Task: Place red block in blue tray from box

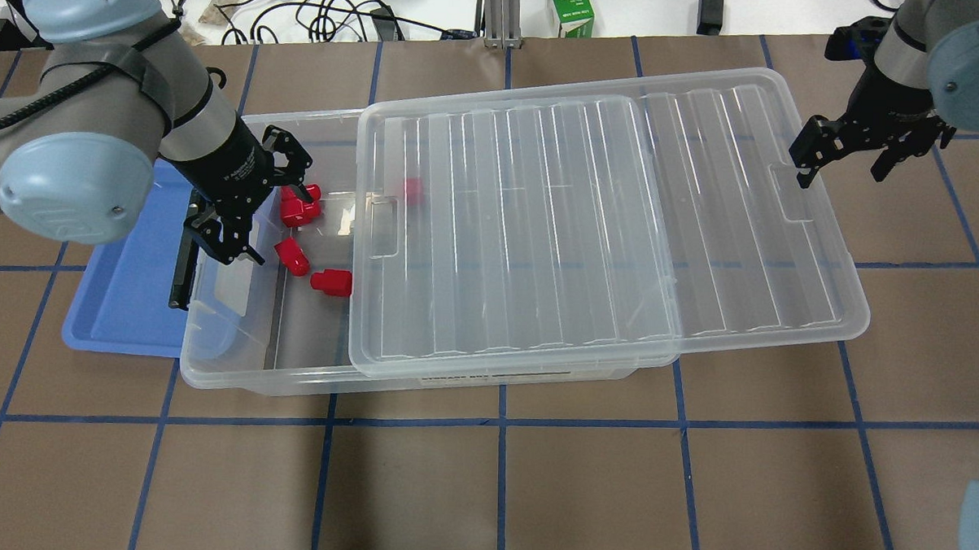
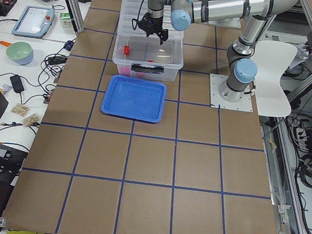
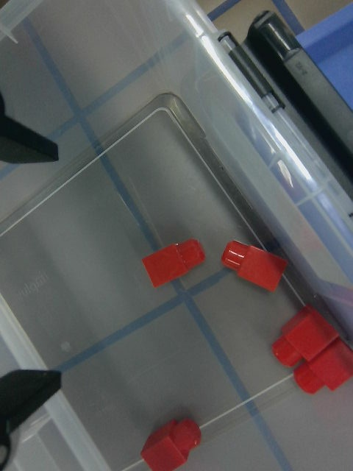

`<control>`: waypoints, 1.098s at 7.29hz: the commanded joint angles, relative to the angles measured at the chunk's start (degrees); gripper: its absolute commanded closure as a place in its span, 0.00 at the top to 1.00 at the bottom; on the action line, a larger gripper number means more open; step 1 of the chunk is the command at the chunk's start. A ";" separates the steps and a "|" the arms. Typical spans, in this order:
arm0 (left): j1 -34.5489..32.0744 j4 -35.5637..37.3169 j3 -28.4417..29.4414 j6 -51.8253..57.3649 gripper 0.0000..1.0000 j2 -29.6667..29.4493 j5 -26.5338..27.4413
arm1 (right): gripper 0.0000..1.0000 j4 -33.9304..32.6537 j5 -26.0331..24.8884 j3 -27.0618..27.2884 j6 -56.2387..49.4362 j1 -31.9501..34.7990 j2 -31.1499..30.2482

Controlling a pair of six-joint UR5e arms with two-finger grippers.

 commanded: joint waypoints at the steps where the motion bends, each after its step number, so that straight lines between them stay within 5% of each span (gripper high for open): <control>1: -0.19 0.94 -0.76 -4.59 1.00 -1.67 -0.39 | 1.00 0.15 0.16 0.03 -0.08 -0.85 0.00; 8: -0.54 5.59 -2.25 -4.28 1.00 -9.40 -0.30 | 1.00 1.02 0.51 -1.19 -0.61 -0.76 -1.31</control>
